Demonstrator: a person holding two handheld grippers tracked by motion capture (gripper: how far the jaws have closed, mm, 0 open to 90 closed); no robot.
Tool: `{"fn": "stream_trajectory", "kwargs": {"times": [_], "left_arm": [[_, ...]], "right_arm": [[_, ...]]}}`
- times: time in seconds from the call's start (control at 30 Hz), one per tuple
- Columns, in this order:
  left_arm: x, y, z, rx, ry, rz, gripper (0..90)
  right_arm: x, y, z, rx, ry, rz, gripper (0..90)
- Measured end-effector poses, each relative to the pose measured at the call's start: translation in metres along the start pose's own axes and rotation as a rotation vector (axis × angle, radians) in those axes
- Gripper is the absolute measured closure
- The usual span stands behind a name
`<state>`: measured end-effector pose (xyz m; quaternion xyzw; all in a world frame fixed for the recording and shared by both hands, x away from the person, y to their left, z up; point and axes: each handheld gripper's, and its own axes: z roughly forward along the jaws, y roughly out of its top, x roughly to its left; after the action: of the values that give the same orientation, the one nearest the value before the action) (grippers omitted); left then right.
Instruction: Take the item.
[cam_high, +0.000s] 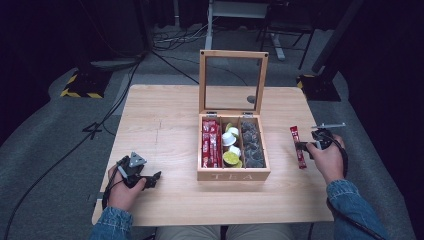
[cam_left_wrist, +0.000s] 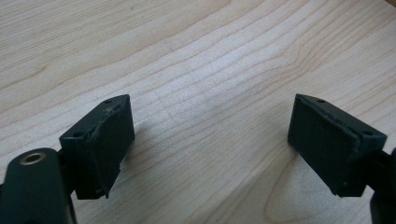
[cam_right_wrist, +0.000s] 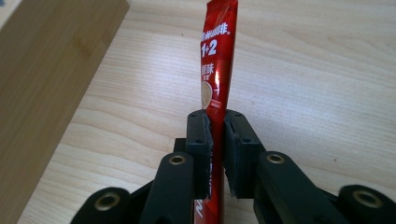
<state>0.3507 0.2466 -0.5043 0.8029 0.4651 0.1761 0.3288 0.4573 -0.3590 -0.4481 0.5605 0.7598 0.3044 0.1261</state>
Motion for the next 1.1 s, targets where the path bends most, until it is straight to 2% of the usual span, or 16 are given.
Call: {"fn": "stream_trajectory", "kwargs": {"times": [0.23,0.27,0.3,0.33,0.37,0.4,0.43,0.47,0.57,0.63,0.8,0.87,0.97,1.1], "left_arm": [[0.000,0.000,0.000,0.000,0.000,0.000,14.9],[0.000,0.000,0.000,0.000,0.000,0.000,14.9],[0.000,0.000,0.000,0.000,0.000,0.000,14.9],[0.000,0.000,0.000,-0.001,0.000,0.000,14.9],[0.000,0.000,0.000,0.000,0.000,0.000,14.9],[0.000,0.000,0.000,0.000,0.000,0.000,14.9],[0.000,0.000,0.000,0.000,0.000,0.000,14.9],[0.000,0.000,0.000,0.000,0.000,0.000,14.9],[0.000,0.000,0.000,-0.001,0.000,-0.003,14.9],[0.000,0.000,0.000,0.001,-0.002,0.001,14.9],[0.000,0.002,0.002,-0.001,0.001,-0.002,14.9],[0.000,0.002,0.002,0.000,0.000,-0.002,14.9],[0.000,0.003,0.002,0.002,-0.001,-0.003,14.9],[0.000,0.003,0.002,0.002,-0.001,0.001,15.0]], "right_arm": [[0.000,-0.008,0.010,0.032,-0.009,0.019,80.9],[0.000,-0.009,0.011,0.032,-0.012,0.025,79.2],[0.000,-0.010,0.011,0.035,-0.027,0.012,75.4],[0.000,-0.010,0.011,0.035,-0.027,0.012,75.4],[0.001,-0.010,0.010,0.024,-0.050,-0.011,69.8],[0.001,-0.010,0.010,0.024,-0.050,-0.011,69.8],[0.001,-0.009,0.008,-0.001,-0.066,-0.036,63.6],[0.001,-0.009,0.008,-0.001,-0.066,-0.036,63.6],[-0.001,-0.006,0.003,-0.052,-0.074,-0.064,53.4],[0.000,-0.003,-0.001,-0.092,-0.064,-0.068,48.2],[0.006,0.005,-0.014,-0.157,-0.032,-0.092,43.3],[0.009,0.008,-0.017,-0.174,-0.019,-0.100,42.2],[0.017,0.015,-0.025,-0.184,0.010,-0.086,42.6],[0.030,0.029,-0.036,-0.235,0.047,-0.118,42.2]]}}
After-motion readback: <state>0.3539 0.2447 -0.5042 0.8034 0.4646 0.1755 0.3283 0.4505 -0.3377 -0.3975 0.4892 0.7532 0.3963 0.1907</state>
